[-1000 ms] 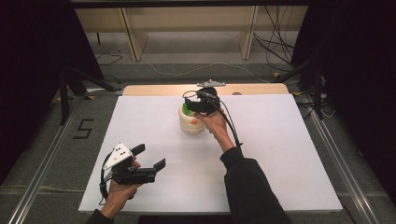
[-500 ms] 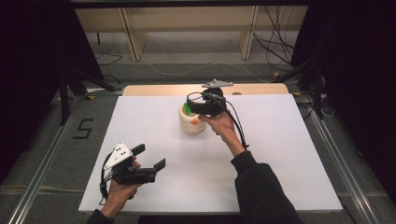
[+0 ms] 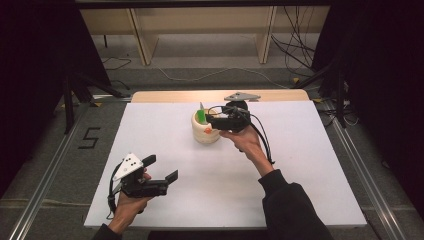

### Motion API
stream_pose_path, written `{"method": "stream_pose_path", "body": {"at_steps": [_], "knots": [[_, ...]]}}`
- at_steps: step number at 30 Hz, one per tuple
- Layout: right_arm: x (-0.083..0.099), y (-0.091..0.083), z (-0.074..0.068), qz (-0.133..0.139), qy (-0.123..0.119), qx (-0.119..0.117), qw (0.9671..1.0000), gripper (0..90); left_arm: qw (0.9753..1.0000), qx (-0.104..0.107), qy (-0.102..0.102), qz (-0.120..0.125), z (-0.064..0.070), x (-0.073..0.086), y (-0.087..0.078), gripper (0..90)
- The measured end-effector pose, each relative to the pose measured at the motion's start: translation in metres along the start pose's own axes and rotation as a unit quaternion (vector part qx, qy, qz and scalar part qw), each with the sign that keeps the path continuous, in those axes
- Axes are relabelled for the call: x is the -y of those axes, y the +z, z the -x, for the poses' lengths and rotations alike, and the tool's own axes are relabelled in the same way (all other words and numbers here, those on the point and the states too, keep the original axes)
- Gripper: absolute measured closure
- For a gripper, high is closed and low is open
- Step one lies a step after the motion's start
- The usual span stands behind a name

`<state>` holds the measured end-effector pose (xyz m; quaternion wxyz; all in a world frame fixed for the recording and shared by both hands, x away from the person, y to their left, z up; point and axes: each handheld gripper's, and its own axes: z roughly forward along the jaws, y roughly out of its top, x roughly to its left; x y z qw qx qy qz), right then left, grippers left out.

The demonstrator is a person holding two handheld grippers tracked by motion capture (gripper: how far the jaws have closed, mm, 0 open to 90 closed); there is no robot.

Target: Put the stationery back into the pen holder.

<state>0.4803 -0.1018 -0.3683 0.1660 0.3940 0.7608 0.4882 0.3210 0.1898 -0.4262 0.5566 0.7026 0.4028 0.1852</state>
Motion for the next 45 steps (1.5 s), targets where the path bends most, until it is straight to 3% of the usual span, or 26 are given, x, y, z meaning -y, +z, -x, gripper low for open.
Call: {"method": "stream_pose_path", "body": {"at_steps": [20,45], "knots": [[0.018,-0.028,-0.013,0.017,-0.015,-0.035,0.9991,28.4,1.0,0.005,-0.002,-0.002,0.001,0.0,0.001,1.8],[0.052,-0.057,-0.004,0.032,-0.013,-0.044,0.9985,28.2,0.9998,0.013,-0.002,-0.012,0.002,0.001,0.003,1.8]]}}
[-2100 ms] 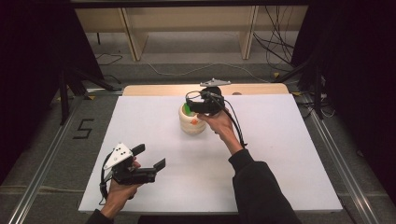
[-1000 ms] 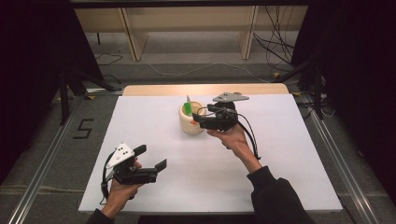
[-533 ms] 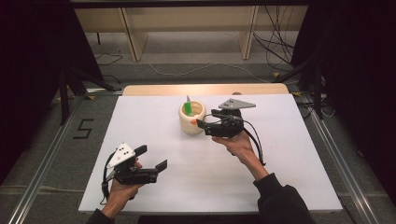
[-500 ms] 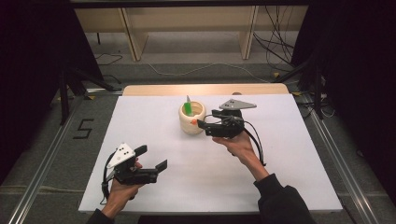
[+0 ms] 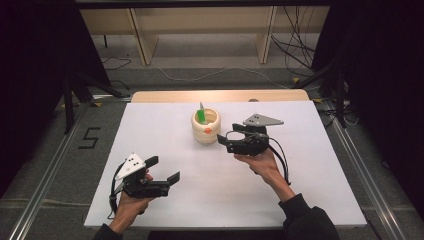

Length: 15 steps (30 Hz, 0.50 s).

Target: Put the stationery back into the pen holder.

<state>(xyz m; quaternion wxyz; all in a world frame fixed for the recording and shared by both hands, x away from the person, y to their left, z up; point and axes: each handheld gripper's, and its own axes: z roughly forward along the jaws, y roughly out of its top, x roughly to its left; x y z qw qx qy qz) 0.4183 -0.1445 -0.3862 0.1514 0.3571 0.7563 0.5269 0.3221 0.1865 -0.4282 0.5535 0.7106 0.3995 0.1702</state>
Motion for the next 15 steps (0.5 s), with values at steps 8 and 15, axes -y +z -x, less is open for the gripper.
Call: {"method": "stream_pose_path", "body": {"at_steps": [8,15], "knots": [[0.01,-0.011,0.001,0.006,-0.007,0.0,1.0,27.8,1.0,0.007,0.001,-0.005,0.001,0.0,0.001,1.8],[0.021,-0.021,0.004,0.013,-0.005,-0.003,0.9999,27.2,0.9999,0.012,0.004,-0.01,0.003,0.0,0.002,1.8]]}}
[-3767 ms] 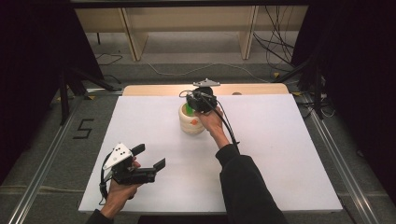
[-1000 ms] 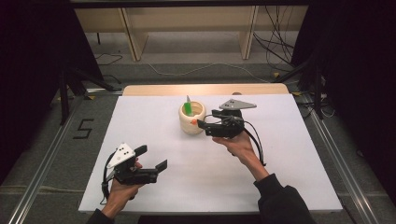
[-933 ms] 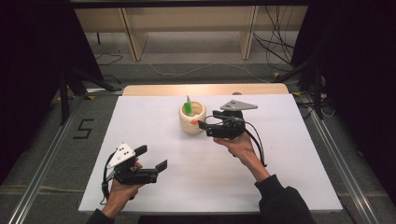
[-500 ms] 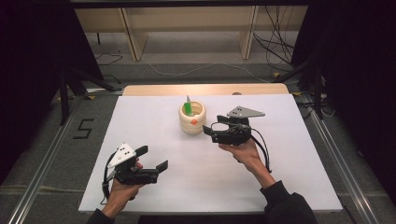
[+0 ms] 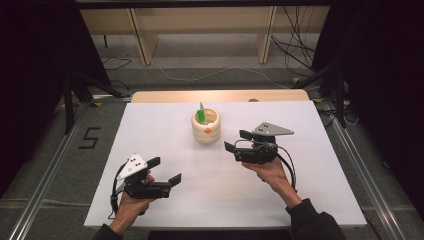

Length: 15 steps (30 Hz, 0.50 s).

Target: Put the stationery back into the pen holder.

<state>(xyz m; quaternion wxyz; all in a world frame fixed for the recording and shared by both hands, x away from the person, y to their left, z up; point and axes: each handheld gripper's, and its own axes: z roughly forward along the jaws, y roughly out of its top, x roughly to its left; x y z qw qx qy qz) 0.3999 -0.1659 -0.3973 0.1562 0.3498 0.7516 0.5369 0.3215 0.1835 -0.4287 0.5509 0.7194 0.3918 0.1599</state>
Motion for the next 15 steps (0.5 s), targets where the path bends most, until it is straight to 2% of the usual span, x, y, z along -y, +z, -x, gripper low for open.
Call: {"method": "stream_pose_path", "body": {"at_steps": [15], "knots": [[0.014,-0.017,-0.001,0.005,-0.003,-0.008,1.0,24.8,0.9999,0.006,0.001,-0.008,0.001,0.001,0.001,1.8]]}}
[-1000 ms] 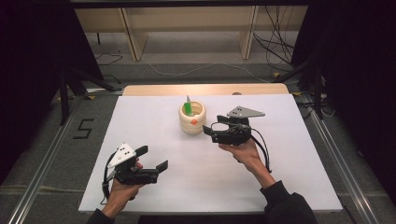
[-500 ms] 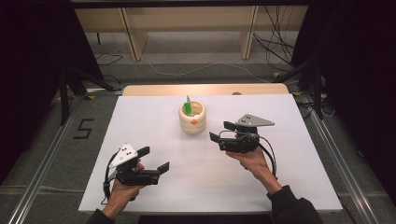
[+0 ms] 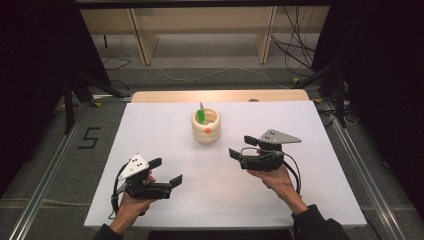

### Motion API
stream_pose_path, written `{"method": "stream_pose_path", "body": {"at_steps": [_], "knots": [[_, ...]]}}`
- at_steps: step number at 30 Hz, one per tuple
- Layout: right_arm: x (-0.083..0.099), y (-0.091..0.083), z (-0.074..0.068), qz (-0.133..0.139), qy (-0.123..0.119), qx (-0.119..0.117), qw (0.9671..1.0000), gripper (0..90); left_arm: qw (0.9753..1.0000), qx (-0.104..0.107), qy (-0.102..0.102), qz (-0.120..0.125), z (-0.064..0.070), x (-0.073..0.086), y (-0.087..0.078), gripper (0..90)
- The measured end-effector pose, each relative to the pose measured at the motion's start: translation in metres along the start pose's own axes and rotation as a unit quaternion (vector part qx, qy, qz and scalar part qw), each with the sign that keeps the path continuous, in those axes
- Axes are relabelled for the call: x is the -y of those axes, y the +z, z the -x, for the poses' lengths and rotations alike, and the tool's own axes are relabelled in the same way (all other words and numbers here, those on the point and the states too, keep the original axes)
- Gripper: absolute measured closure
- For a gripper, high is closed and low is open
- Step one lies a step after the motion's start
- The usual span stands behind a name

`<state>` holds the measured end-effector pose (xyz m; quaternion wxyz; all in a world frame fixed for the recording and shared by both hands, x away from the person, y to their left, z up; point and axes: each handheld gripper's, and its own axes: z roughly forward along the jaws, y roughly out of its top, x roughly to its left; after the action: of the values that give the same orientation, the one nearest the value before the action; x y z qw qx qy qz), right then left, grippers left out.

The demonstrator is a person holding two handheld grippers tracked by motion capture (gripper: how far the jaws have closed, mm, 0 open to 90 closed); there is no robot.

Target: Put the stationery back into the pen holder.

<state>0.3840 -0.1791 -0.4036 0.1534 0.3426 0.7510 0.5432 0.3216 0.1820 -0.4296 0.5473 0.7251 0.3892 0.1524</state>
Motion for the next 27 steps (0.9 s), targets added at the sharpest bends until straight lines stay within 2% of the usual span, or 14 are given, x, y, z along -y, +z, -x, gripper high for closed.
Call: {"method": "stream_pose_path", "body": {"at_steps": [27], "knots": [[0.024,-0.026,0.003,-0.004,-0.013,0.013,0.9998,24.1,1.0,0.007,0.004,-0.004,0.001,0.0,0.001,1.8]]}}
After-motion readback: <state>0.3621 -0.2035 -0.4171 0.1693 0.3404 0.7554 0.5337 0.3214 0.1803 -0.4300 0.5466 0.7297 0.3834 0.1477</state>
